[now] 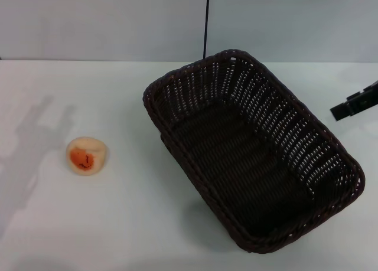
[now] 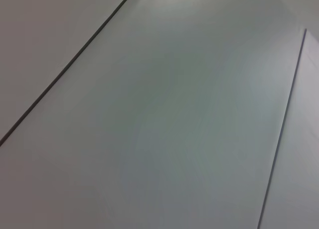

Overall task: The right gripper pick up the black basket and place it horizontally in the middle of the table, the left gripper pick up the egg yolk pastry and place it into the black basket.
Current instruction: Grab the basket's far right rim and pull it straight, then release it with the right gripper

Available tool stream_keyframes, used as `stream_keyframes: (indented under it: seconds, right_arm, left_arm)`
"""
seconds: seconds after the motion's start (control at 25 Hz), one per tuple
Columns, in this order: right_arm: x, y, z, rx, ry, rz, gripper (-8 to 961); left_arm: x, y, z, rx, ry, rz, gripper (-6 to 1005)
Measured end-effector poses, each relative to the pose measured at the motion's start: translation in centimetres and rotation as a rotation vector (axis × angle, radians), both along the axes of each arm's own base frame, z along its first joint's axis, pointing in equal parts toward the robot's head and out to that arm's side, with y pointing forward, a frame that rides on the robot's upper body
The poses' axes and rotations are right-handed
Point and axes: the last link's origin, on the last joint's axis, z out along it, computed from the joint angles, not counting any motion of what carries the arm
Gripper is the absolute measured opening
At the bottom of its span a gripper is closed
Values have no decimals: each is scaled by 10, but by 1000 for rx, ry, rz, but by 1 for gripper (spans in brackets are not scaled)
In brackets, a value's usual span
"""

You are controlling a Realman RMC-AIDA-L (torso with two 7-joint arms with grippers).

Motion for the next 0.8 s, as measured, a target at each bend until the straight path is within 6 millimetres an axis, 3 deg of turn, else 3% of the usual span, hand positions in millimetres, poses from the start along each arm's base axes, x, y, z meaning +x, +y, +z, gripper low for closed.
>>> stream_keyframes:
  seconds: [0.56, 0.8]
  right_arm:
    - [16, -6, -45, -73, 5, -23, 723]
    - [22, -9, -65, -91, -14, -25, 665]
  left_arm:
    - [0, 0, -2, -10, 0, 4, 660]
    - [0, 0, -3, -14, -1, 5, 660]
